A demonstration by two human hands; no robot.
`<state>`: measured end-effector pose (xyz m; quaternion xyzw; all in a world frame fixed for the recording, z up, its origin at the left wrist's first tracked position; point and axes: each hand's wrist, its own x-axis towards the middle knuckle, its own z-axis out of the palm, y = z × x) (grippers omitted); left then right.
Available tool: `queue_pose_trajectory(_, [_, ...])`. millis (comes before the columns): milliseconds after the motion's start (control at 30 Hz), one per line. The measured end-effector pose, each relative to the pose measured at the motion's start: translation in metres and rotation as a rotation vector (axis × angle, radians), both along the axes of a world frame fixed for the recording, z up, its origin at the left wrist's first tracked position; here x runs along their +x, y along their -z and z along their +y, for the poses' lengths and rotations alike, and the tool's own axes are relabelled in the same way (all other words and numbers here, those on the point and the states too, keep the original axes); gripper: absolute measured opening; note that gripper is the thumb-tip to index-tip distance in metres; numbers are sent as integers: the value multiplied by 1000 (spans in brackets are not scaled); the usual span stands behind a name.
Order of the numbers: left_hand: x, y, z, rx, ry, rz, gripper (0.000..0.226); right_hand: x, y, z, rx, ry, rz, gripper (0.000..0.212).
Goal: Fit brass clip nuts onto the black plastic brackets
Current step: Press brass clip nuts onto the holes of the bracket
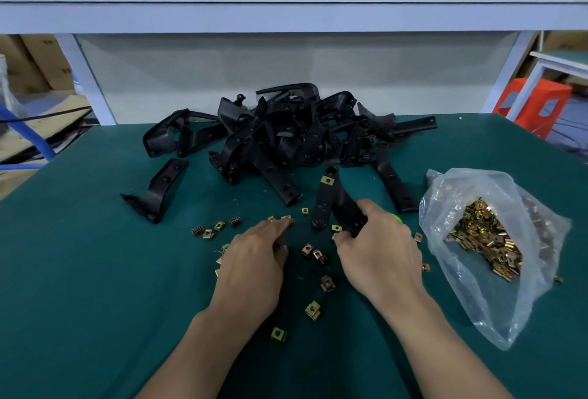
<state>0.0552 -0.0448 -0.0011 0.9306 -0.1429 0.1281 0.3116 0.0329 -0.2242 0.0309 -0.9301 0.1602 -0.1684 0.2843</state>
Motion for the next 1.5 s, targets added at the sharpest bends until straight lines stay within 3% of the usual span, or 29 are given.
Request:
queue_pose_trajectory(267, [-6,-5,3,-182,-47,60,32,-1,1,1,25,-22,-3,24])
queue_pose_trajectory(667, [-6,-8,-1,-143,5,-37,30,-2,1,5,-16,-67,-3,19])
queue_pose_trajectory(800, [-6,-13,3,-326,-59,4,29,-3,0,5,-41,-79,-6,21])
queue_pose_trajectory(967, [-4,-17,7,-640,-161,184,28,-5,0,8,-45,-113,-6,27])
queue_pose_trajectory(1167, [-5,-20,9,-1002,-92,388,21,-8,0,12,-40,-144,-2,30])
queue_pose_trajectory(1333, [-6,-21,10,-1008,-59,430,14,-8,-1,9,-24,-149,-24,28])
queue_pose_trajectory(1500, [-9,-25,11,-949,-7,437,21,-7,-1,7,-27,-148,-58,28])
